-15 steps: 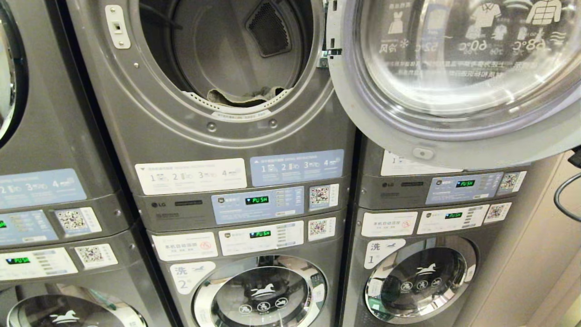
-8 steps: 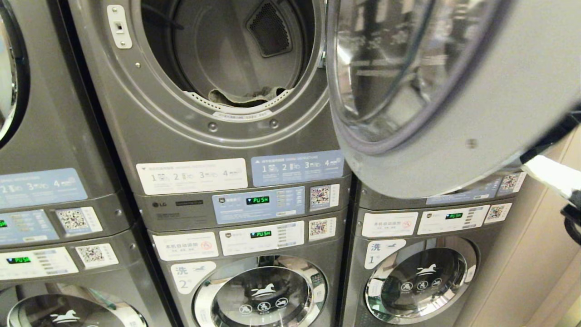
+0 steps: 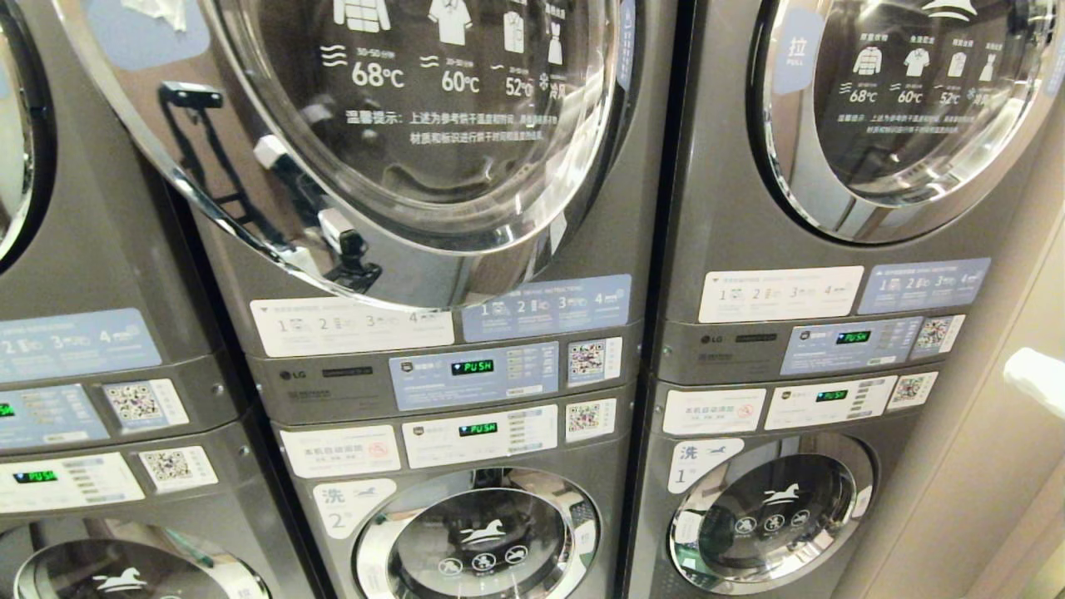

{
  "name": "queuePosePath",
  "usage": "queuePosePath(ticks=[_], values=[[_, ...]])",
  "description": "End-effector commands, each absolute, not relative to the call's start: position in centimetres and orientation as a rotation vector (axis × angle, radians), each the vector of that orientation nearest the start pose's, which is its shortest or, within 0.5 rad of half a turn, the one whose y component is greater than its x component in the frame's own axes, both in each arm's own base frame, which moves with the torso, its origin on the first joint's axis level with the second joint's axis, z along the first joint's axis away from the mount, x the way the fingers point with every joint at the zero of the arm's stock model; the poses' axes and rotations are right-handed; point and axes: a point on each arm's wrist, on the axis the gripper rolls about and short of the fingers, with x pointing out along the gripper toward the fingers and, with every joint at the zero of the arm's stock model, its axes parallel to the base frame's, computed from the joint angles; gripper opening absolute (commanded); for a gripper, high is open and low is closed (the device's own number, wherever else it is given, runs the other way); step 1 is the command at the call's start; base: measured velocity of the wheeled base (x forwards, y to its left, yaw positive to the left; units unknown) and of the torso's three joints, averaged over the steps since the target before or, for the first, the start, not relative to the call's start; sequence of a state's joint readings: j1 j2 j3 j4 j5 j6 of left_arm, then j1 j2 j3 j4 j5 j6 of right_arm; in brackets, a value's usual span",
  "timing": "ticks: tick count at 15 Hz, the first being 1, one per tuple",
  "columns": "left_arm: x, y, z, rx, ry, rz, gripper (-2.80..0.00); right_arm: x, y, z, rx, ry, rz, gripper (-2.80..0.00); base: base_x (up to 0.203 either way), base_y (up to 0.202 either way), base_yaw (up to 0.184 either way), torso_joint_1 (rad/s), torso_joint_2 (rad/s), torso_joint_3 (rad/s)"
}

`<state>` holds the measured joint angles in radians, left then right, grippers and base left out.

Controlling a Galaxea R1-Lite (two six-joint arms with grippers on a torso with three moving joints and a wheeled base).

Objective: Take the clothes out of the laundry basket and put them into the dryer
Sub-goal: Close the dryer

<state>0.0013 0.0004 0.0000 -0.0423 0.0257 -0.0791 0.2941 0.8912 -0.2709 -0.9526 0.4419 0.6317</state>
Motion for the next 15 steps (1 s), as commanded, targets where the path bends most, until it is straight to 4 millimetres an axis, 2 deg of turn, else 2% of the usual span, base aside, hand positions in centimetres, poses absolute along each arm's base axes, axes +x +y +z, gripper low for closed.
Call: queuePosePath(ticks=[1,6,15], values=[[-2.2,0.1,7.6,-0.08,-0.03,0.026,-2.8,8.3,3.5,22.7,0.572,-0.112,0.812,-2.8,0.0,0.0,0.0,0.0,0.0,0.0],[-2.2,0.1,7.6,-0.08,-0.03,0.026,-2.8,7.4,3.2,23.0,0.569,-0.144,0.818,-2.8,0.0,0.0,0.0,0.0,0.0,0.0],[-2.2,0.1,7.6,-0.08,-0.03,0.026,-2.8,6.7,2.5,21.6,0.572,-0.104,0.727,-2.8,0.0,0.0,0.0,0.0,0.0,0.0]])
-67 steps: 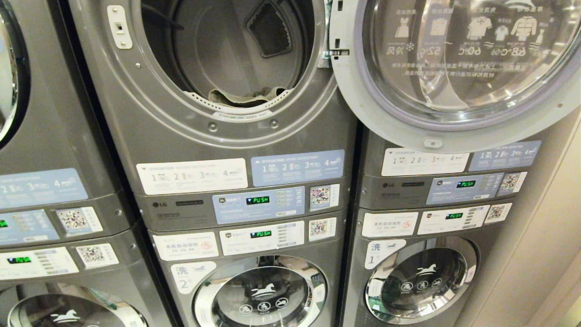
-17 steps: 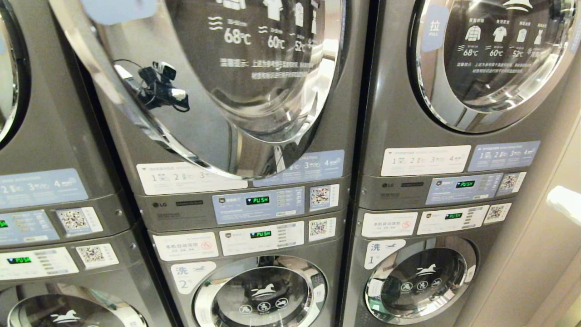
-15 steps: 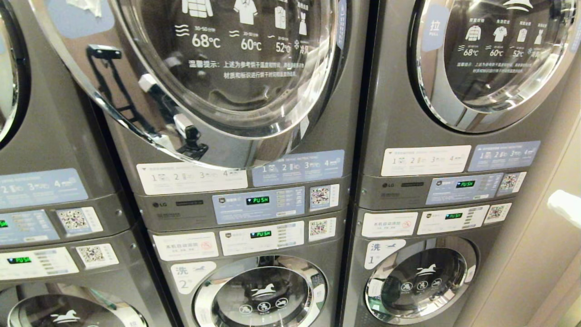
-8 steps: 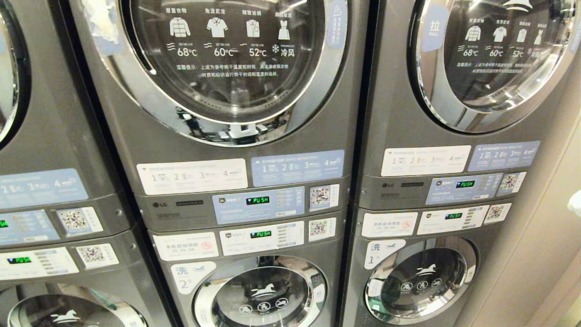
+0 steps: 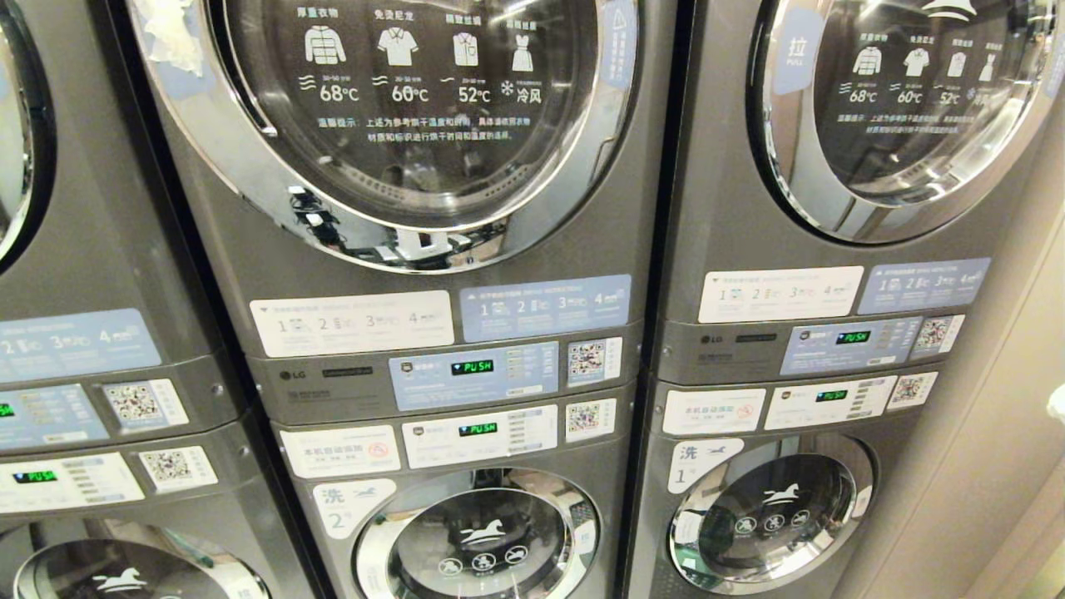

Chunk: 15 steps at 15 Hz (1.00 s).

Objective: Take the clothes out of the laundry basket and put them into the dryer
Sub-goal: Close the dryer

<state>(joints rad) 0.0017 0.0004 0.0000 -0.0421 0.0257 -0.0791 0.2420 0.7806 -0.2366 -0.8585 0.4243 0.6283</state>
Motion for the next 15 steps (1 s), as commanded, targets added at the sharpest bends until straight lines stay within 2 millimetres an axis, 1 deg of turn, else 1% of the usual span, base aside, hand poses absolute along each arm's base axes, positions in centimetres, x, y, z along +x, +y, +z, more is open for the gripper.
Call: queuePosePath(ticks=[1,4,5,6,7,8,9,10,11,13,14,15], values=[[-2.2,0.1,7.6,-0.08,-0.03,0.026,-2.8,6.8,2.4,21.4,0.563,-0.101,0.71,-2.8,0.0,0.0,0.0,0.0,0.0,0.0],[-2.2,0.1,7.6,-0.08,-0.03,0.026,-2.8,7.3,2.2,20.2,0.447,-0.093,0.616,-2.8,0.0,0.0,0.0,0.0,0.0,0.0],[-2.2,0.1,7.6,-0.08,-0.03,0.026,-2.8,7.5,2.1,19.5,0.409,-0.056,0.555,-2.8,0.0,0.0,0.0,0.0,0.0,0.0],[-2.2,0.1,7.6,-0.08,-0.03,0.027,-2.8,7.7,2.0,18.6,0.368,0.009,0.481,-2.8,0.0,0.0,0.0,0.0,0.0,0.0],[-2.2,0.1,7.6,-0.08,-0.03,0.026,-2.8,7.8,1.8,17.2,0.298,0.118,0.382,-2.8,0.0,0.0,0.0,0.0,0.0,0.0],[-2.2,0.1,7.6,-0.08,-0.03,0.027,-2.8,7.4,1.5,15.4,0.184,0.222,0.278,-2.8,0.0,0.0,0.0,0.0,0.0,0.0],[-2.2,0.1,7.6,-0.08,-0.03,0.026,-2.8,6.4,1.1,13.9,0.11,0.263,0.223,-2.8,0.0,0.0,0.0,0.0,0.0,0.0],[-2.2,0.1,7.6,-0.08,-0.03,0.026,-2.8,5.2,0.8,12.9,0.069,0.241,0.188,-2.8,0.0,0.0,0.0,0.0,0.0,0.0],[-2.2,0.1,7.6,-0.08,-0.03,0.026,-2.8,3.9,0.5,12.0,0.041,0.2,0.153,-2.8,0.0,0.0,0.0,0.0,0.0,0.0],[-2.2,0.1,7.6,-0.08,-0.03,0.027,-2.8,1.4,0.1,11.0,0.013,0.072,0.087,-2.8,0.0,0.0,0.0,0.0,0.0,0.0],[-2.2,0.1,7.6,-0.08,-0.03,0.026,-2.8,0.4,0.1,10.4,0.001,0.01,0.053,-2.8,0.0,0.0,0.0,0.0,0.0,0.0],[-2.2,0.1,7.6,-0.08,-0.03,0.027,-2.8,-0.3,0.0,9.9,-0.006,-0.018,0.023,-2.8,0.0,0.0,0.0,0.0,0.0,0.0]])
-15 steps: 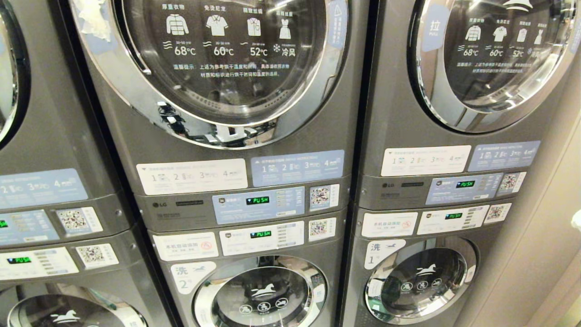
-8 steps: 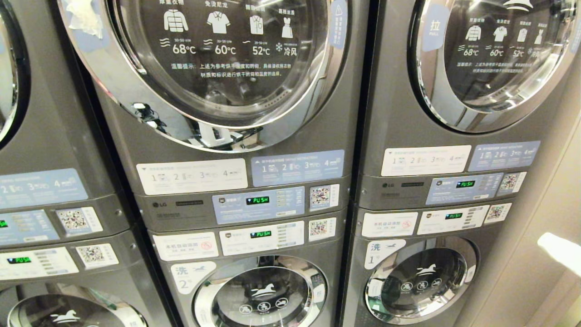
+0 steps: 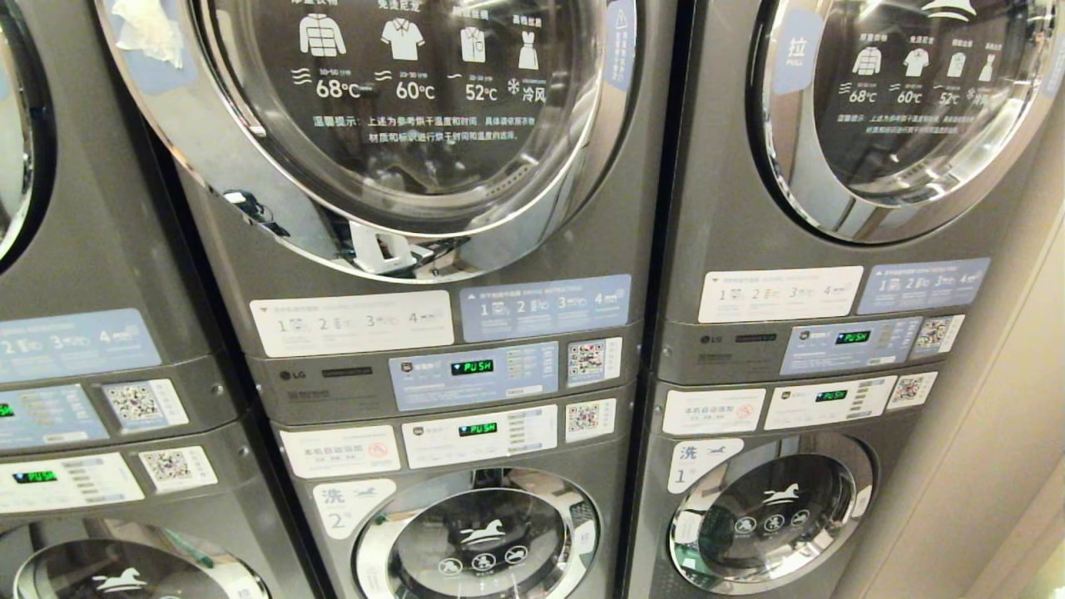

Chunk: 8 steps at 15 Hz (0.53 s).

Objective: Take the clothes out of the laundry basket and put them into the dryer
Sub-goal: Close the dryer

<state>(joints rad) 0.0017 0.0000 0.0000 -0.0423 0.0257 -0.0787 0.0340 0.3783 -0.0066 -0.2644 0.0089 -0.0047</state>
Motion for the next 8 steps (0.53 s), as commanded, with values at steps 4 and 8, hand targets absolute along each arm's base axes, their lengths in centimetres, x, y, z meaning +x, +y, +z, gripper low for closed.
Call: queuePosePath(ticks=[4,8], values=[[-2.2,0.1,7.6,-0.08,-0.03,0.026,-2.8,-2.2,0.0,8.9,-0.084,-0.196,-0.016,-2.8,0.0,0.0,0.0,0.0,0.0,0.0],[-2.2,0.1,7.6,-0.08,-0.03,0.026,-2.8,-2.2,0.0,8.9,-0.015,-0.201,-0.015,-2.8,0.0,0.0,0.0,0.0,0.0,0.0]])
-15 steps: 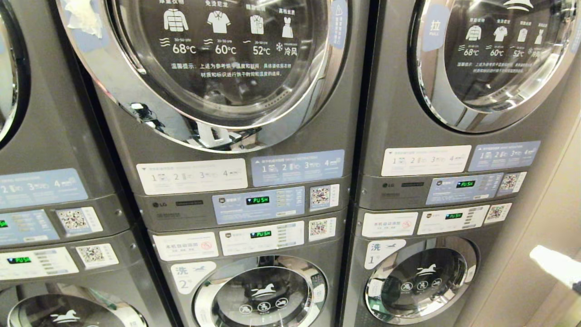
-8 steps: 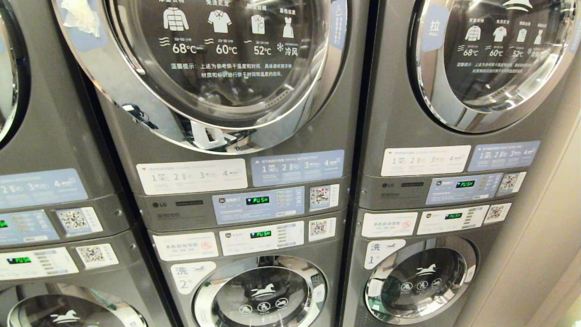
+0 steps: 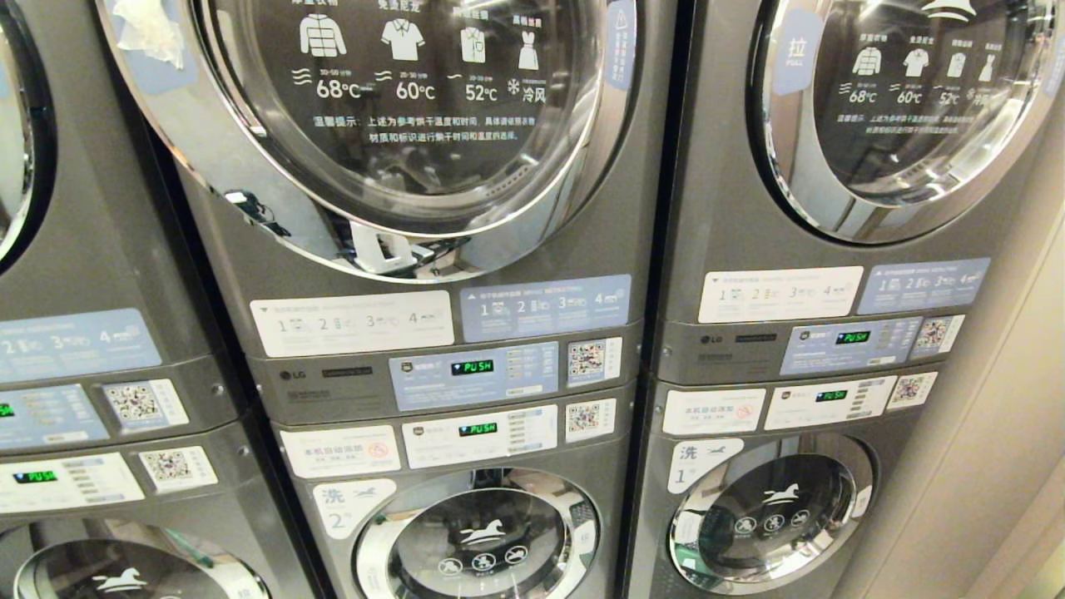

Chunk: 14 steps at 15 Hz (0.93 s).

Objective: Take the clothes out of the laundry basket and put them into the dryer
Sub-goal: Close the dryer

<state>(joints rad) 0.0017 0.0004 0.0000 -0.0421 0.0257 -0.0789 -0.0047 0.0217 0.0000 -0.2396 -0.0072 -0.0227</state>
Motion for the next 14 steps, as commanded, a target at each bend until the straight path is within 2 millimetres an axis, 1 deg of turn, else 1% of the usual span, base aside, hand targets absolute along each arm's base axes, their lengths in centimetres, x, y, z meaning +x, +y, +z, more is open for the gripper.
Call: queuePosePath(ticks=[1,12,14], values=[[-2.18,0.06,7.6,-0.08,-0.03,0.026,-2.8,-2.2,-0.02,8.91,0.025,-0.204,-0.015,-2.8,0.0,0.0,0.0,0.0,0.0,0.0],[-2.18,0.06,7.6,-0.08,-0.03,0.026,-2.8,-2.21,-0.04,8.92,0.04,-0.204,-0.022,-2.8,0.0,0.0,0.0,0.0,0.0,0.0],[-2.19,0.05,7.57,-0.046,-0.024,0.023,-2.8,-2.21,-0.04,8.92,0.04,-0.204,-0.022,-2.8,0.0,0.0,0.0,0.0,0.0,0.0]])
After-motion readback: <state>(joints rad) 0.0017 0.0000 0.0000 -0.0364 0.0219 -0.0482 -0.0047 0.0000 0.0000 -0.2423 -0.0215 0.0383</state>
